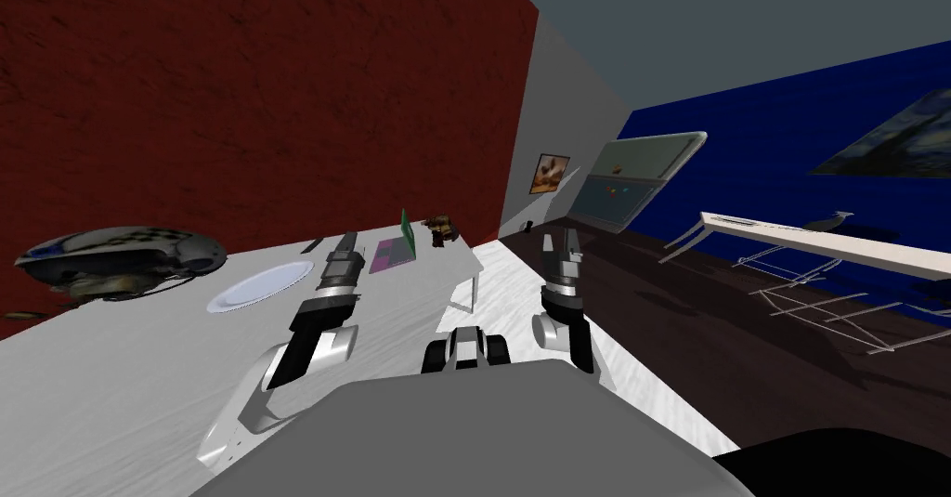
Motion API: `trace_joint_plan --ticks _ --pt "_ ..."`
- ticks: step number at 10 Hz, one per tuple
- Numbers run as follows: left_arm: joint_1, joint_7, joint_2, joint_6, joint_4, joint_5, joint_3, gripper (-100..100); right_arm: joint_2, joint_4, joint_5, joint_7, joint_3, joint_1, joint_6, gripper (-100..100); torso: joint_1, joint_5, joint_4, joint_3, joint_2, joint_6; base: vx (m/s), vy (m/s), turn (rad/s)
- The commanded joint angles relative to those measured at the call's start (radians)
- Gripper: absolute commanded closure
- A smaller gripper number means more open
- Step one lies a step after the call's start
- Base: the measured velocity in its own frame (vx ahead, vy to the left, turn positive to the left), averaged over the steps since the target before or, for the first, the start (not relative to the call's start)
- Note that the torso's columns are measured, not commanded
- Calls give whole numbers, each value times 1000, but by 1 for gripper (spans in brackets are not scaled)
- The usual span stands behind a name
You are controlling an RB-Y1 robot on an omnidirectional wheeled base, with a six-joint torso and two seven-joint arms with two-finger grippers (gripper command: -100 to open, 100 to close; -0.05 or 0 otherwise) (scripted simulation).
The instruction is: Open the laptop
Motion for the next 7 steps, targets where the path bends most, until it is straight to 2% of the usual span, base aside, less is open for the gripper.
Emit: trace_joint_plan --ticks 1,7 --pt "-37 -6 6 63 39 -9 37 -100 0 0 0 0 0 0 0 0 0 0 0 0 0 0 32 -33 -115" --pt "-94 -16 11 173 113 -27 112 -100 0 0 0 0 0 0 0 0 1 0 0 0 0 0 24 -26 -111"
